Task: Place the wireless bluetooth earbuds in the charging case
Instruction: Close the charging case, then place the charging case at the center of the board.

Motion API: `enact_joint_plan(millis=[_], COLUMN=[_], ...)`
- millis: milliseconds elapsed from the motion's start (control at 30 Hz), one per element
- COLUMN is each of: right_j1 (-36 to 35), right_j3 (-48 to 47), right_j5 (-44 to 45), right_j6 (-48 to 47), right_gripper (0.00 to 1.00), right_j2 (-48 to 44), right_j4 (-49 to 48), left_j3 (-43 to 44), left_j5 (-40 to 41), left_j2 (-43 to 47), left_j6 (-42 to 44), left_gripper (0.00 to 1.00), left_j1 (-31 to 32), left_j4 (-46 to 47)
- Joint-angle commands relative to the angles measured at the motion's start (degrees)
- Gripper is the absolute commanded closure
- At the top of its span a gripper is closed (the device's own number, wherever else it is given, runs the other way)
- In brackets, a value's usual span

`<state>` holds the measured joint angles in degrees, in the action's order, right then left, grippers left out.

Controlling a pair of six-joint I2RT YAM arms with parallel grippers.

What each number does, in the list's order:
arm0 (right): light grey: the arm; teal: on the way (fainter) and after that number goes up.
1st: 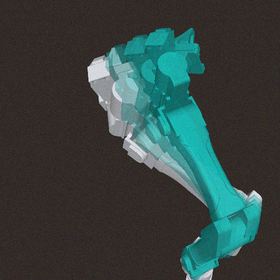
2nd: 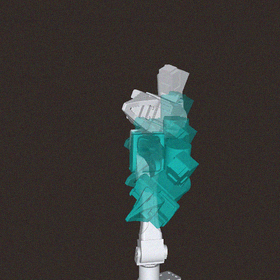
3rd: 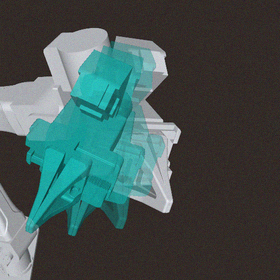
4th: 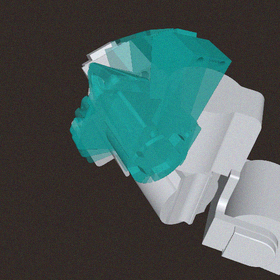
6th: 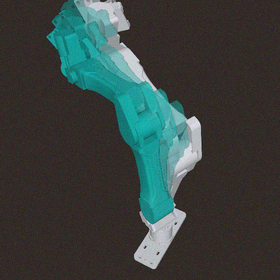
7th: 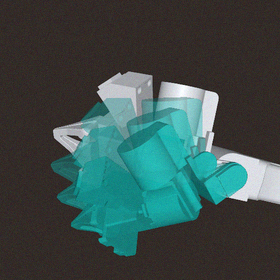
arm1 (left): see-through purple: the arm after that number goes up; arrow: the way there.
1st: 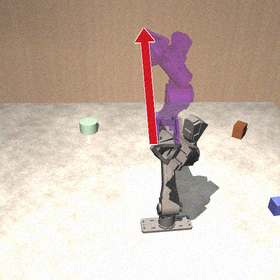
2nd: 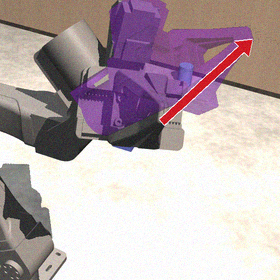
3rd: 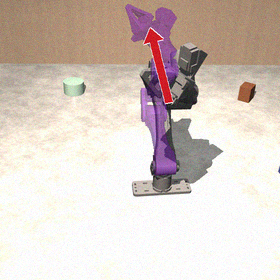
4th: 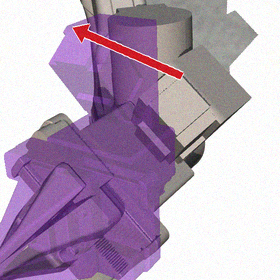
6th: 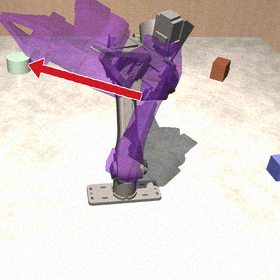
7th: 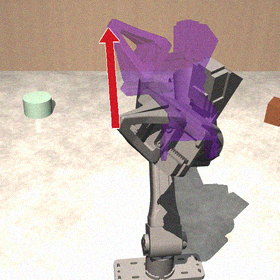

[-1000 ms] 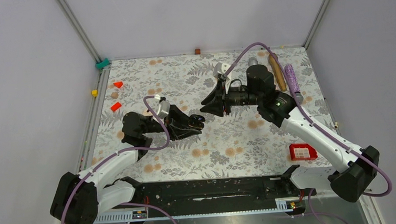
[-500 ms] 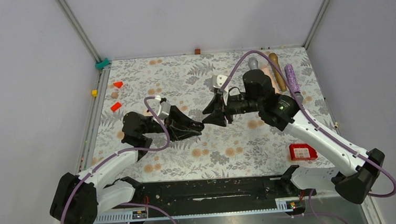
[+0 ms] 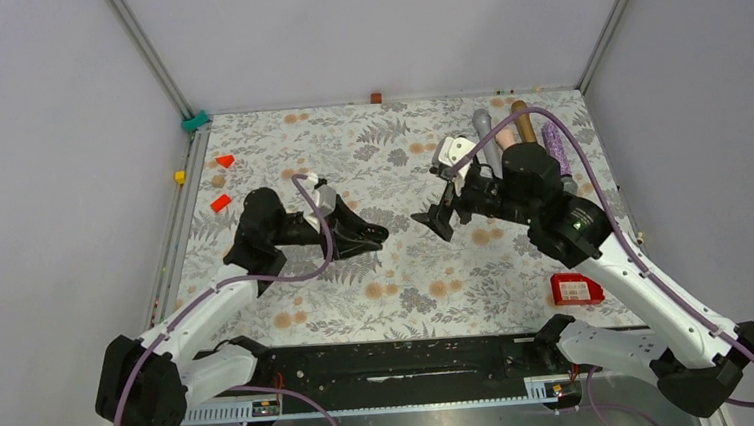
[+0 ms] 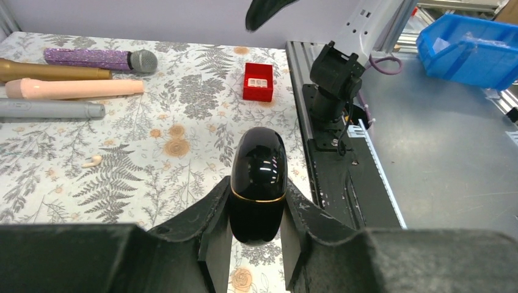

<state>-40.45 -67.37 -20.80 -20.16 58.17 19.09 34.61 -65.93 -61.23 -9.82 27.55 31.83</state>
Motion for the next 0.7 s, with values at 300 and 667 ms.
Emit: enact_joint_plan(millis=[300, 667], right_j1=[1.3, 4.6], right_j3=[11.4, 18.6], right_j5=[15.7, 15.3], right_j6=[-4.2, -1.7], right_gripper=[0.00, 0.00], right_j2=[-7.3, -12.0], right_j4=[-1.9, -9.7], left_j3=[17.1, 33.0], left_j5=[5.6, 16.4], left_j2=[-2.8, -24.3], left_j6=[41.7, 52.3], left_gripper=[0.78, 0.72], left_j1=[-1.1, -2.7], left_j4=[-51.5, -73.7])
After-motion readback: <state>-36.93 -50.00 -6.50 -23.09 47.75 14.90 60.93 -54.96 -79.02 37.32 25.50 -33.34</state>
